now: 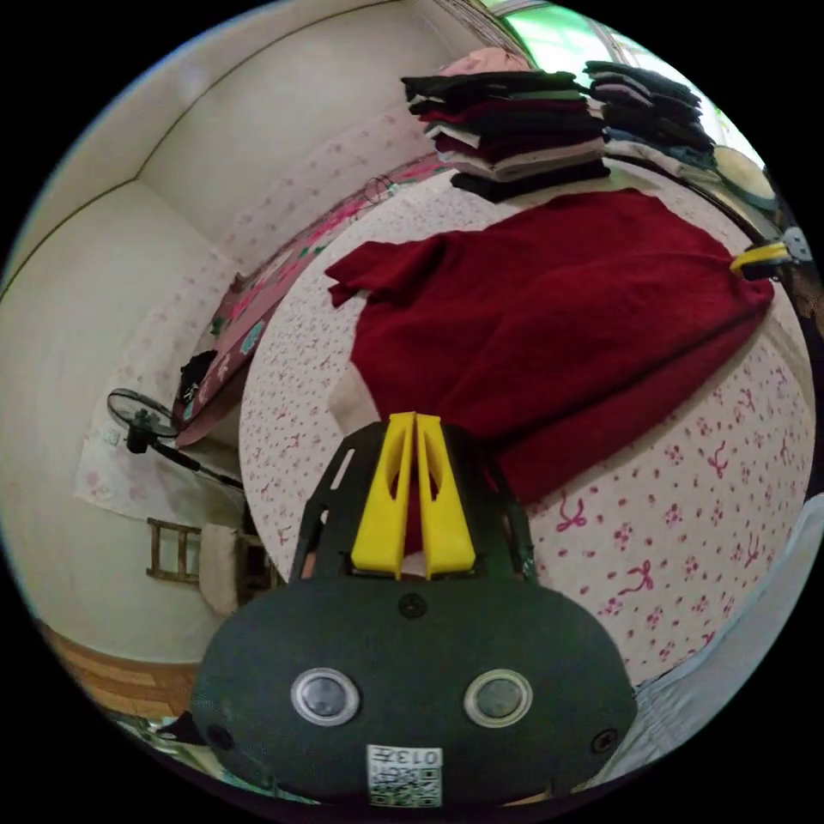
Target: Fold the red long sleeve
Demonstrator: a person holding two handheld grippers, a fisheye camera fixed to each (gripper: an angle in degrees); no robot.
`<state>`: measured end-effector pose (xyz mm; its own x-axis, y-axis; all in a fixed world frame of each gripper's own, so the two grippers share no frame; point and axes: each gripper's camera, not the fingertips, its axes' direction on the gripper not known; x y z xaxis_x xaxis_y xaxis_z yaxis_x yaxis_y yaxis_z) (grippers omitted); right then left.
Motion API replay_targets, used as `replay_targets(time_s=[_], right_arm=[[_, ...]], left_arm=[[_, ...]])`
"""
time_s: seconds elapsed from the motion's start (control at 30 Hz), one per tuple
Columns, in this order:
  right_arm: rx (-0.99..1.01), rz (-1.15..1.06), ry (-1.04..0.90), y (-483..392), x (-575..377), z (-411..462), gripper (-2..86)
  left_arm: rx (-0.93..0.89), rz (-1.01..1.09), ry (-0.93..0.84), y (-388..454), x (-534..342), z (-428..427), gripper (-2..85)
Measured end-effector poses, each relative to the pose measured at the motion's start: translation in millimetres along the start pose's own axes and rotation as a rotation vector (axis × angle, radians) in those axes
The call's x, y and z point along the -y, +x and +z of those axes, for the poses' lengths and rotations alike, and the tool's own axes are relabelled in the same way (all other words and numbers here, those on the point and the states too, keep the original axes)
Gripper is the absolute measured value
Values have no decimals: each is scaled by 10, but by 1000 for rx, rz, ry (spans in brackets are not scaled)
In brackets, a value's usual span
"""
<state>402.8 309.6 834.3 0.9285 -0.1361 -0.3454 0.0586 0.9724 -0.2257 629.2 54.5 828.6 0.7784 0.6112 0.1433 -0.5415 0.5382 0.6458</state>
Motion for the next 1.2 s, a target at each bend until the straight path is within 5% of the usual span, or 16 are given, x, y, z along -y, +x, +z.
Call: replay_targets(time_s=[0.2, 0.4, 0.57, 0.8, 1.03, 1.2], right_arm=[[76, -4, -47, 99, 251, -108, -1], [88, -47, 154, -255, 286, -479, -1], [46, -177, 49, -755, 568, -117, 0], [124, -133, 113, -656, 802, -432, 1], [139, -138, 43, -589, 958, -216, -1], [164, -65, 131, -210, 966, -485, 1]], left_arm=[[-14, -37, -4, -221, -51, 93, -3], [-29, -11, 182, -173, 139, -224, -3], [-111, 66, 62, -16, 453, 113, -3], [-121, 2, 176, -422, 674, -84, -3], [-242, 44, 76, -582, 826, 379, -3], [-214, -123, 150, -1198, 833, 403, 2]])
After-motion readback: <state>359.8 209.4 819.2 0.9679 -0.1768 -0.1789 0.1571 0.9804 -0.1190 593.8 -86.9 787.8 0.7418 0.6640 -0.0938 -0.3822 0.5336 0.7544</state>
